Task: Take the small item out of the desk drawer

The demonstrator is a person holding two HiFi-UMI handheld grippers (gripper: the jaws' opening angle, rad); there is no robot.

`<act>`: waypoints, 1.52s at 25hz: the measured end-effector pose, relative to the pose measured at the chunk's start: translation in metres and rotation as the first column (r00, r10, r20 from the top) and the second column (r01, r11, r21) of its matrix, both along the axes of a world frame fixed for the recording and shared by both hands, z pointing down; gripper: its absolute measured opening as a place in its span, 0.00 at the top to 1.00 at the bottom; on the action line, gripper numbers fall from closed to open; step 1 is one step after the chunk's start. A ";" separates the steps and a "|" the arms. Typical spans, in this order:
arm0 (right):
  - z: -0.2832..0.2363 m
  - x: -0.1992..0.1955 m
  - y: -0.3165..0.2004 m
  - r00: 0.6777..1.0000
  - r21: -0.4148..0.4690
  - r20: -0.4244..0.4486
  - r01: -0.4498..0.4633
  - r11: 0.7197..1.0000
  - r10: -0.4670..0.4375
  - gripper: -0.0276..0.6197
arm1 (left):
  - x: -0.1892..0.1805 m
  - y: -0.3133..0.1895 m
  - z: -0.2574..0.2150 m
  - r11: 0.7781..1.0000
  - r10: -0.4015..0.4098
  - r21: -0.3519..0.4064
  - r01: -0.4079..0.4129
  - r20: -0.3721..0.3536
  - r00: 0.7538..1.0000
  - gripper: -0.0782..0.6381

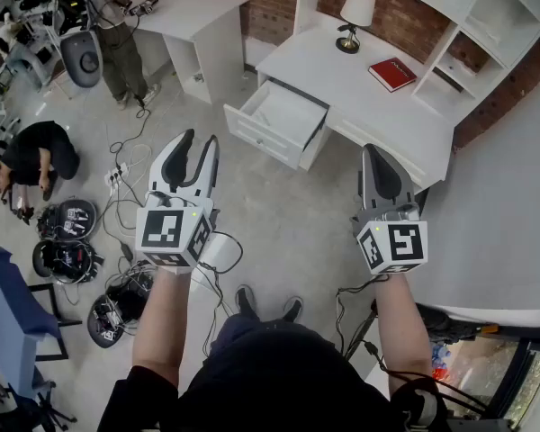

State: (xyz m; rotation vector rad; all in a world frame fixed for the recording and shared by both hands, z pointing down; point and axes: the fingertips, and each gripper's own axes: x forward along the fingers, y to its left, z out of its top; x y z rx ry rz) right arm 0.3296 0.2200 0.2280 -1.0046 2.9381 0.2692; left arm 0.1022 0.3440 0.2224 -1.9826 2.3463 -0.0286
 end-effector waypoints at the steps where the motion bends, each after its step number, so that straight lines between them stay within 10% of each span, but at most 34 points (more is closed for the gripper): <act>1: 0.000 -0.002 0.001 1.000 0.000 0.001 -0.002 1.000 0.002 0.96 | -0.001 0.001 0.000 1.000 0.003 -0.001 -0.003 0.001 1.000 0.69; 16: 0.004 -0.037 -0.002 0.998 -0.069 0.046 -0.041 0.997 0.044 0.95 | -0.058 0.015 -0.005 0.999 0.026 0.047 -0.024 -0.028 0.999 0.71; 22: 0.004 -0.079 0.009 0.999 -0.067 0.033 -0.028 0.997 0.030 0.63 | -0.092 0.020 -0.003 0.996 0.068 0.064 -0.064 -0.052 0.996 0.62; 38: 0.039 -0.154 -0.081 0.999 -0.151 0.045 -0.017 0.988 0.024 0.64 | -0.154 -0.069 0.034 0.997 0.079 0.000 -0.079 -0.088 0.993 0.61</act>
